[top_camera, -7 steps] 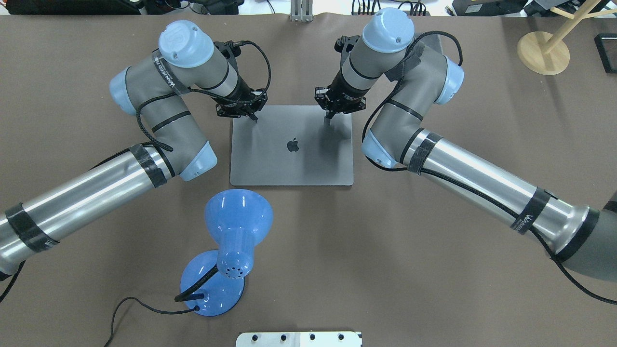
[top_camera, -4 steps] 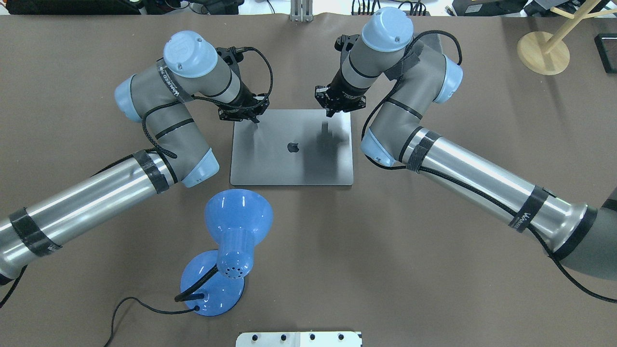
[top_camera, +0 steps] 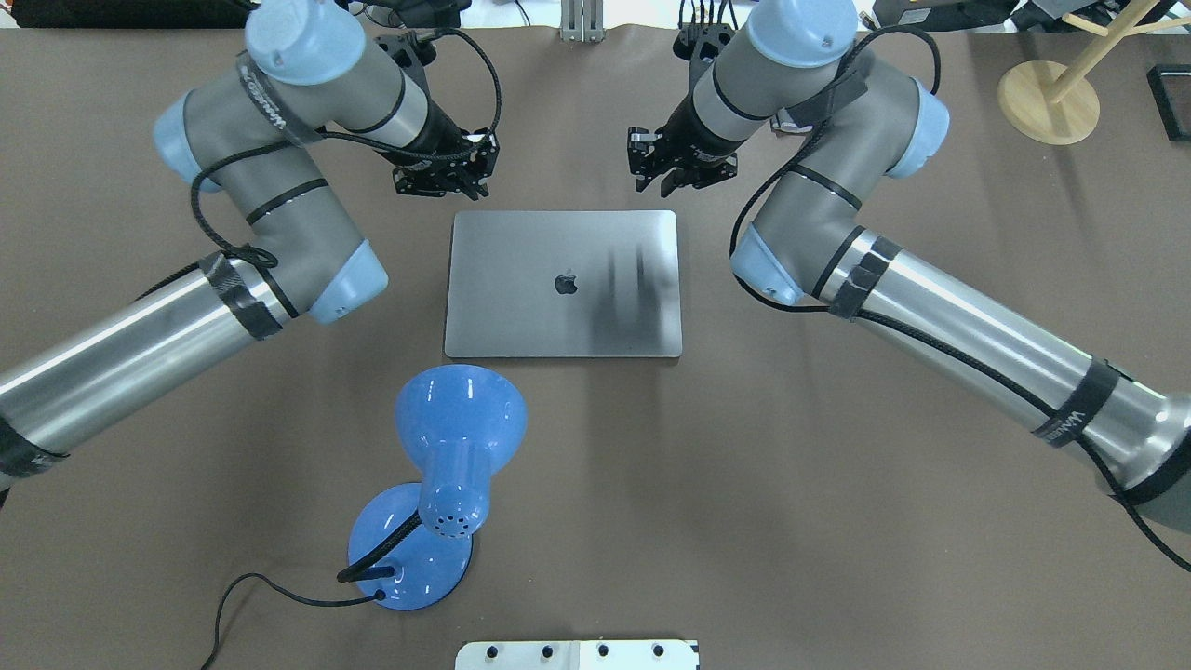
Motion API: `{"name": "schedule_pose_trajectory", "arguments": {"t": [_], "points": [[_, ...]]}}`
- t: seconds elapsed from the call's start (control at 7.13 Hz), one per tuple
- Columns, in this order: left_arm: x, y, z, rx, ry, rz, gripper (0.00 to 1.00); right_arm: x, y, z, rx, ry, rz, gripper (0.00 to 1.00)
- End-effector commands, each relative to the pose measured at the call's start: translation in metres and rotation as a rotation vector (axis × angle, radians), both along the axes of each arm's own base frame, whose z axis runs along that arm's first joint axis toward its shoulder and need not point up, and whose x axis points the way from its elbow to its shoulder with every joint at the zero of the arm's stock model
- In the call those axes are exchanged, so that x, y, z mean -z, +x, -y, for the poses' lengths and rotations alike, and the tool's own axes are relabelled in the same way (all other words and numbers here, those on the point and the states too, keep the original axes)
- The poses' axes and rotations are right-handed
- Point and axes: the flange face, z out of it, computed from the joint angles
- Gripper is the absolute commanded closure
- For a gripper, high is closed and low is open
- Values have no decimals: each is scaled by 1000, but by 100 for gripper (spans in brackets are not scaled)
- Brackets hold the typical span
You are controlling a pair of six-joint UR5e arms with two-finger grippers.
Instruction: Close laptop
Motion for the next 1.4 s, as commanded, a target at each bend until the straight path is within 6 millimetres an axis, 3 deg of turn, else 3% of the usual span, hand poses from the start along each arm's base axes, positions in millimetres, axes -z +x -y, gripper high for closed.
{"name": "schedule_pose_trajectory", "arguments": {"t": [0.0, 0.14, 0.28, 0.42, 0.56, 0.84, 1.12, 1.26], "points": [[-47, -102, -13, 19, 24, 3, 2, -32, 74, 5, -18, 77, -31, 0], [-77, -148, -20, 27, 70, 31, 2, -42, 121, 2, 20, 113, -89, 0], [-105, -199, -18, 34, 88, 48, 2, -49, 181, 9, 72, 120, -155, 0], [-138, -258, -24, 23, 115, 68, 2, -56, 233, 14, 87, 70, -220, 0], [-189, -316, -50, -8, 155, 129, 2, -81, 283, 9, 131, 76, -294, 0], [-290, -400, -102, -109, 200, 279, 2, -175, 378, -36, 276, 104, -403, 0], [-345, -475, -127, -207, 204, 406, 2, -282, 446, -90, 356, 100, -419, 0], [-361, -490, -135, -227, 162, 418, 2, -293, 462, -94, 343, 87, -426, 0]]}}
